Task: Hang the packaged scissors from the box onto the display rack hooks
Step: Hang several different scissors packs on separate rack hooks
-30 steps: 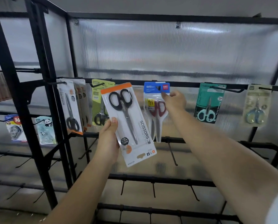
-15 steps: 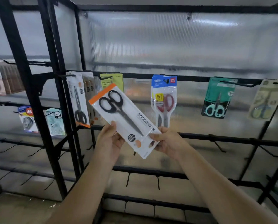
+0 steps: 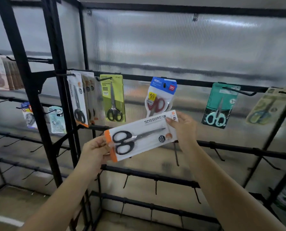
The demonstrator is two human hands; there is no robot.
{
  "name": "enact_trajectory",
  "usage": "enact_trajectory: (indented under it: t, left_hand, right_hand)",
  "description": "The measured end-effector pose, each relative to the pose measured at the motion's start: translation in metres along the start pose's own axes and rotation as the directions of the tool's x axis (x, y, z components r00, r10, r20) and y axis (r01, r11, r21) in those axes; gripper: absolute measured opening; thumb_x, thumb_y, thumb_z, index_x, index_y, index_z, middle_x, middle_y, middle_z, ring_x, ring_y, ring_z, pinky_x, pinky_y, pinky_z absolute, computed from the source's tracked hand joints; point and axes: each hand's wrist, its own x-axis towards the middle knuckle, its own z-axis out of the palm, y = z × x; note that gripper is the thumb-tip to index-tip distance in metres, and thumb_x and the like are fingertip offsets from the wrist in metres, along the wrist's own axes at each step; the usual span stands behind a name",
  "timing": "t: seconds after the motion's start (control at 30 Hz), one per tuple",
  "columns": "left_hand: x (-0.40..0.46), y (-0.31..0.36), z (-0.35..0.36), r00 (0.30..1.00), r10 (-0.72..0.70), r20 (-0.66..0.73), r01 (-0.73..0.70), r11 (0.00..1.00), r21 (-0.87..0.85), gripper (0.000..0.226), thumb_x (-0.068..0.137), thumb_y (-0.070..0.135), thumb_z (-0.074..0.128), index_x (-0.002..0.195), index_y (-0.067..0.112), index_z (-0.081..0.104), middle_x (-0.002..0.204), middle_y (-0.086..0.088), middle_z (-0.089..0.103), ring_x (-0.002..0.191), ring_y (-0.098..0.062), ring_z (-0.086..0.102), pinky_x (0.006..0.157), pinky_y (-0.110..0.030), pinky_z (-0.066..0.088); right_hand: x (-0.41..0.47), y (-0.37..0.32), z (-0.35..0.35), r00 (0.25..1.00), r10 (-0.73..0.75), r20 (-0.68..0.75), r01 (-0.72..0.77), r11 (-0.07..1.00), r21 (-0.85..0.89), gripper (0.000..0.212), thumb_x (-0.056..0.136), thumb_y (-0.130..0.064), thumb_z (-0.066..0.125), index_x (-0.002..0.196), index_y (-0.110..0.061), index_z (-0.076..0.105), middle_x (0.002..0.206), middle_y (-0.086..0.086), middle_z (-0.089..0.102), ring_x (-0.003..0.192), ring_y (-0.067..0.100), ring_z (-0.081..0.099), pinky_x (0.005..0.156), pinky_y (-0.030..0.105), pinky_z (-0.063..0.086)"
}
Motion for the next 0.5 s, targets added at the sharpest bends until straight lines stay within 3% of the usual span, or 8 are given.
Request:
enact_trajectory:
  t: [0.07, 0.3, 0.43, 0.5]
  left_hand:
    - [0.000, 0.002, -0.002, 0.997, -0.036, -0.064, 0.031, 0.997, -0.071, 0.022, 0.090, -0.008, 0.046, 0.089, 0.005, 0.063, 0.070, -0.001, 0.073, 0.062, -0.014, 0.069, 0.050, -0.029, 0.056]
    - [-0.004, -0.018, -0.023, 0.971, -0.184, -0.156, 0.111, 0.915, -0.388, 0.019, 0.092, 0.001, 0.046, 0.106, 0.000, 0.058, 0.089, -0.007, 0.074, 0.080, -0.018, 0.072, 0.060, -0.027, 0.057]
    - [0.004, -0.025, -0.035, 0.969, -0.222, -0.106, 0.145, 0.862, -0.485, 0.022, 0.096, 0.002, 0.039, 0.103, 0.004, 0.059, 0.086, -0.006, 0.074, 0.076, -0.015, 0.072, 0.062, -0.026, 0.058]
    - [0.010, -0.025, -0.047, 0.967, -0.242, -0.076, 0.177, 0.859, -0.481, 0.022, 0.096, 0.002, 0.040, 0.104, 0.002, 0.060, 0.088, -0.008, 0.074, 0.077, -0.017, 0.072, 0.065, -0.027, 0.059]
  right_hand:
    - [-0.002, -0.002, 0.004, 0.998, -0.026, 0.058, 0.024, 0.999, 0.036, 0.026, 0.082, -0.007, 0.069, 0.091, -0.030, 0.059, 0.090, -0.002, 0.068, 0.072, 0.012, 0.068, 0.051, 0.029, 0.056]
    - [-0.012, 0.007, 0.033, 1.000, -0.012, 0.012, 0.009, 0.974, 0.225, 0.047, 0.084, -0.003, 0.066, 0.126, -0.011, 0.046, 0.112, 0.003, 0.061, 0.087, 0.016, 0.068, 0.061, 0.026, 0.057]
    - [-0.031, 0.018, 0.080, 0.974, 0.038, 0.222, -0.103, 0.952, 0.290, 0.026, 0.089, 0.000, 0.058, 0.108, -0.017, 0.055, 0.094, 0.002, 0.066, 0.081, 0.019, 0.067, 0.053, 0.028, 0.057]
    - [-0.038, 0.025, 0.106, 0.971, 0.010, 0.238, -0.076, 0.960, 0.268, 0.021, 0.091, 0.001, 0.055, 0.096, -0.019, 0.056, 0.084, 0.000, 0.066, 0.075, 0.016, 0.065, 0.060, 0.034, 0.059]
